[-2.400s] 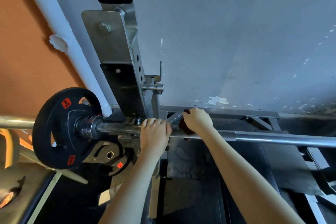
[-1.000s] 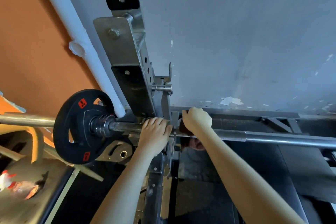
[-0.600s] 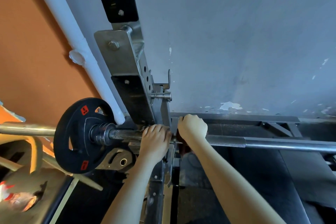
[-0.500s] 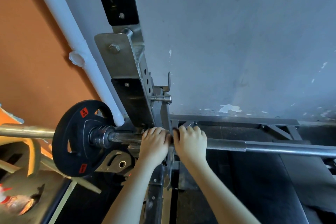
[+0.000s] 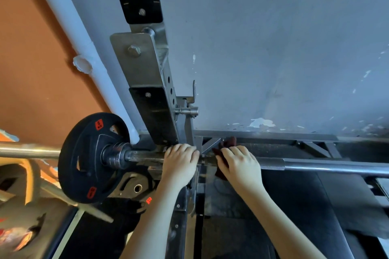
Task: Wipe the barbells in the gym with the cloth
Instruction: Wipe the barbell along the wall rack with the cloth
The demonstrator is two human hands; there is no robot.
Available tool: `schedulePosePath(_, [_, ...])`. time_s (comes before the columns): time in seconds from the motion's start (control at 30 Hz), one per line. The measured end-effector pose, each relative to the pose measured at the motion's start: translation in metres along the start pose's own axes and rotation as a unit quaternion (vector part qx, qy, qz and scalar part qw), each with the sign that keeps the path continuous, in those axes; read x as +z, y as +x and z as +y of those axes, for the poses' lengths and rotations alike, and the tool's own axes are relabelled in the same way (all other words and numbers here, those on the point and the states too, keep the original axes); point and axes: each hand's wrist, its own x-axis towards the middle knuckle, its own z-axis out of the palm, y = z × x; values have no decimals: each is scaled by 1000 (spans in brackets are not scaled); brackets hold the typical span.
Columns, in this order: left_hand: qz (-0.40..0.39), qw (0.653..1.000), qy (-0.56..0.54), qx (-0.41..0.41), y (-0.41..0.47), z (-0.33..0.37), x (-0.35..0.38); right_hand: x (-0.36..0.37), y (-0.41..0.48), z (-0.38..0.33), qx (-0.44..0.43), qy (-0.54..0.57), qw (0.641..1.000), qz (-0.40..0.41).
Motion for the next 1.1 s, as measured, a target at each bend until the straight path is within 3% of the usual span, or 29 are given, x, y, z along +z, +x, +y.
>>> schedulePosePath(0.07, [0,1000,1,6,-1,0,-1,-4,2,8,31,-2,999,45])
schedulePosePath(0.17, [23,1000,-5,16,-2,1,-3,-3,5,-10,95,11,995,37])
schedulePosePath(0.33, [44,999,-13,23,-2,-1,1,-1,24,-29,48,25,998,-32])
schedulePosePath(0.43, [45,999,1,29,-4,0,2,-14,48,-15,182,56,977,-99])
schedulePosePath(0.53, [34,999,7,26,-3,2,-1,-12,61,-10,279,93,950,-104])
schedulePosePath(0.6, [33,999,2,26,-3,1,0,-8,50,-16,231,71,967,-83])
schedulePosePath(0.67, [36,999,-8,20,-3,0,1,-2,22,-22,93,49,993,-58])
schedulePosePath(0.73, [38,999,-12,16,-2,0,3,1,10,-24,20,16,999,-31])
schedulePosePath(0.8, [43,999,-5,21,-3,-1,4,-4,34,-21,85,33,995,-44])
schedulePosePath(0.87, [44,999,0,30,-4,-2,3,-12,61,-14,219,83,965,-120])
schedulePosePath(0.93, [42,999,-2,32,-5,-2,2,-20,68,-1,286,107,945,-117])
schedulePosePath(1.03, [46,998,-4,32,-4,0,0,-31,44,3,212,55,976,14])
schedulePosePath(1.1, [47,998,-14,25,-4,-1,1,-20,14,10,108,46,993,25])
